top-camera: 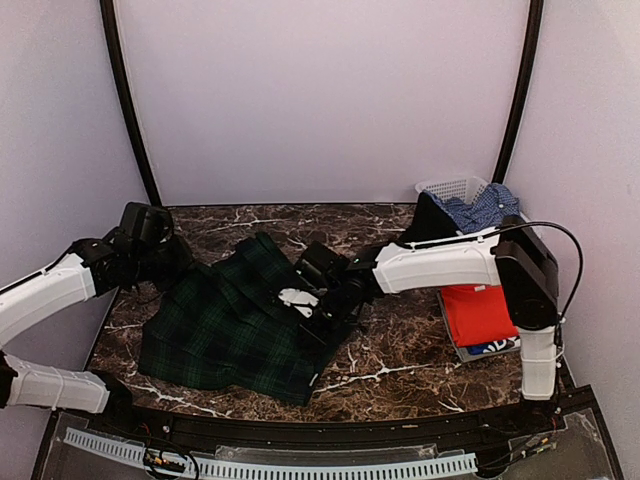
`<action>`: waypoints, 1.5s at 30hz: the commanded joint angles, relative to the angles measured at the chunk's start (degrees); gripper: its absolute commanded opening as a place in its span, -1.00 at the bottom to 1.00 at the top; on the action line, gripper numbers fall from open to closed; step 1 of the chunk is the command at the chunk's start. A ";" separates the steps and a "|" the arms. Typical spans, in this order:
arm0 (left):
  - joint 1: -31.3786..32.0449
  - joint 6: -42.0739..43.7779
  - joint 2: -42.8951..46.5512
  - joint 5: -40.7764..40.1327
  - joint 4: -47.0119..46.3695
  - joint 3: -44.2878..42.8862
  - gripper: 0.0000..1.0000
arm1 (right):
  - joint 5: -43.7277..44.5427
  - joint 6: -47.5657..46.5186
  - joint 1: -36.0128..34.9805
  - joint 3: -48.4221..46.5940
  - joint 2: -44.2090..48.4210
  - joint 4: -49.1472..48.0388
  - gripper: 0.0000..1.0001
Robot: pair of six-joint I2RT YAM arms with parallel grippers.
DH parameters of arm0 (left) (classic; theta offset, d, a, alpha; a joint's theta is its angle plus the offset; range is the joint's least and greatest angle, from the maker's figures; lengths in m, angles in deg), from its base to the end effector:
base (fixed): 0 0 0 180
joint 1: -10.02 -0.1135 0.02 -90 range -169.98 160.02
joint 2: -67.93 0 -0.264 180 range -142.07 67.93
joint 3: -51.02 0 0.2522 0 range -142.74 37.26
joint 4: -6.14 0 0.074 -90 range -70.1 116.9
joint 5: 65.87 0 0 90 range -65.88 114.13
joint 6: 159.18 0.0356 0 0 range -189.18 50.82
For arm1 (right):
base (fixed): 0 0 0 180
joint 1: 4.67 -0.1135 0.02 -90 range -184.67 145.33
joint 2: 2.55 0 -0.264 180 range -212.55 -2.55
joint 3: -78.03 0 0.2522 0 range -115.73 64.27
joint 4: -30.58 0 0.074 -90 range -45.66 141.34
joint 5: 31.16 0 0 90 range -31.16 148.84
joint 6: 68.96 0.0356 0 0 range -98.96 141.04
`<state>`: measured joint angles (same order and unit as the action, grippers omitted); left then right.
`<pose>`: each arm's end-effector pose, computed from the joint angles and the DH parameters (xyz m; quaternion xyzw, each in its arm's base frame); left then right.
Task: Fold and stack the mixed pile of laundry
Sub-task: Fold the flattened skirt at the center of the board.
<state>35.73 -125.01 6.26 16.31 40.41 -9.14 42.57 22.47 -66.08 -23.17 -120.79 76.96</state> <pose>0.2143 -0.0978 0.2753 -0.2608 0.8495 -0.2509 0.3840 0.1991 0.3862 0.1754 -0.5097 0.8182 0.2362 0.1224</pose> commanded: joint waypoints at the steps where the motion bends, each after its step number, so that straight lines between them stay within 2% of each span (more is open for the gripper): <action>1: 0.04 4.70 -1.49 -2.68 2.12 -5.39 -1.00 | -1.52 2.09 0.56 2.44 5.69 1.05 -1.00; 8: 0.04 9.68 -6.27 -0.60 -1.62 -12.48 -1.00 | -3.45 3.32 2.32 5.17 11.01 0.92 -1.00; 15: 0.04 14.48 -15.00 1.99 -8.02 -20.47 -1.00 | -8.57 3.74 10.36 8.67 14.38 -0.68 -1.00; 24: -0.46 16.18 -37.69 5.10 -18.74 -26.70 -1.00 | -9.13 4.27 18.45 5.80 3.44 -3.26 -1.00; 30: -1.15 16.46 -46.78 3.45 -20.16 -29.18 -1.00 | -7.93 3.31 19.39 1.44 -2.97 -3.24 -1.00; 32: -1.68 16.51 -47.04 4.06 -19.55 -29.86 -0.88 | -8.90 3.35 19.40 0.79 -4.61 -3.06 -1.00; 34: -2.20 16.59 -45.83 4.31 -17.92 -29.98 -0.64 | -10.41 3.73 19.12 1.60 -4.94 -3.70 -1.00; 35: -2.37 17.15 -44.18 4.13 -17.05 -29.76 -0.45 | -10.92 3.97 18.80 2.43 -4.57 -4.14 -1.00; 36: -2.40 17.46 -43.24 3.35 -16.59 -29.21 -0.36 | -11.25 4.35 18.27 3.45 -4.13 -4.52 -1.00; 37: -2.42 17.96 -40.98 2.99 -15.51 -28.80 -0.13 | -11.54 4.67 17.54 4.95 -3.41 -4.73 -1.00; 39: -2.42 18.71 -36.94 2.11 -13.95 -27.12 0.13 | -11.87 5.70 15.34 7.70 -1.66 -5.41 -1.00; 41: -2.42 18.97 -32.27 1.72 -12.72 -24.62 0.27 | -13.28 7.17 12.55 10.03 0.55 -5.99 -1.00; 45: -2.30 19.23 -23.37 3.46 -10.24 -19.19 0.36 | -16.57 11.81 6.45 11.58 4.38 -8.12 -1.00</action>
<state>33.42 -107.07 -26.68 18.98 26.09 -32.39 30.16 29.45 -53.29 -13.80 -119.85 69.44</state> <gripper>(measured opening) 0.666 0.019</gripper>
